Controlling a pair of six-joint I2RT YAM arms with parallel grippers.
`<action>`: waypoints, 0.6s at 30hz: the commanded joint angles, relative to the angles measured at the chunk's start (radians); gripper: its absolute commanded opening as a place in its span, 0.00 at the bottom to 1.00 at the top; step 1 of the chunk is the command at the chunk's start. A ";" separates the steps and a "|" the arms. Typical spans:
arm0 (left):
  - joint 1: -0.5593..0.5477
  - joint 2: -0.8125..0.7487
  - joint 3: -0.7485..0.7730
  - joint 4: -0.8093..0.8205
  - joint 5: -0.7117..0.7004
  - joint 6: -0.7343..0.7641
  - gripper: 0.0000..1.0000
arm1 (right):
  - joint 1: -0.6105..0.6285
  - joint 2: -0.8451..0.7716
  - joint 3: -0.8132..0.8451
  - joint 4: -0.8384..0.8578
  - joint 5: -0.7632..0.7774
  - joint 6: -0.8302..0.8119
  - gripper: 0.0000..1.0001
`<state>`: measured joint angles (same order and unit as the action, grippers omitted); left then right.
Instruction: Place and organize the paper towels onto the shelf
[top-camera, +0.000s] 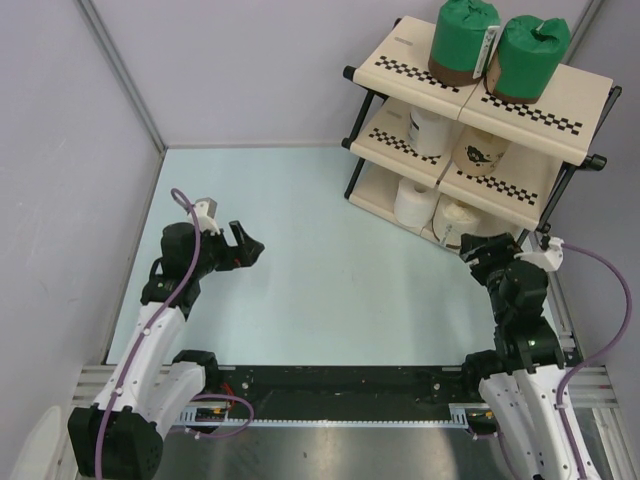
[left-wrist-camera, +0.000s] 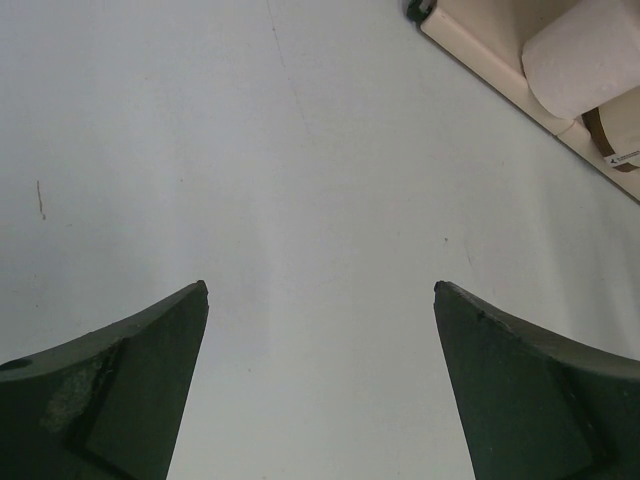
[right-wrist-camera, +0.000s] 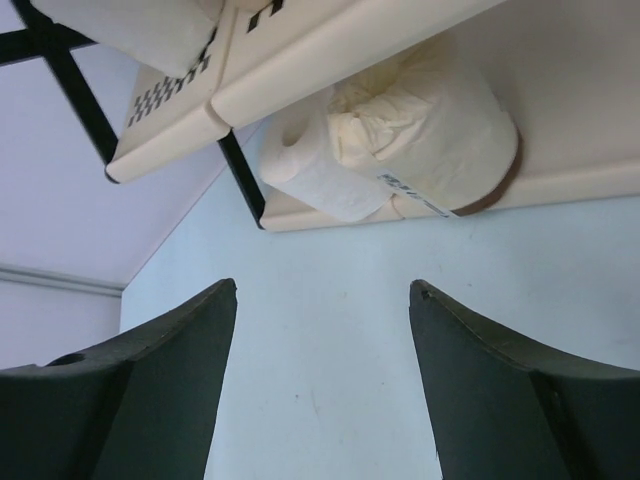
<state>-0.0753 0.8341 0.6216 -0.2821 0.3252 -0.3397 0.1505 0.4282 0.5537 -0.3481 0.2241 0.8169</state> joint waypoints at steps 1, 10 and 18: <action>0.008 -0.009 -0.003 0.044 0.032 0.005 1.00 | -0.017 -0.034 0.101 -0.192 0.128 0.007 0.74; 0.009 0.010 -0.003 0.047 0.041 0.008 1.00 | -0.100 0.078 0.212 -0.183 0.293 0.005 0.86; 0.008 0.017 -0.025 0.142 0.162 -0.059 1.00 | -0.255 0.089 0.213 -0.137 0.080 0.027 0.88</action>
<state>-0.0753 0.8509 0.6136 -0.2478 0.3824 -0.3408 -0.0570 0.5179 0.7334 -0.5266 0.4206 0.8375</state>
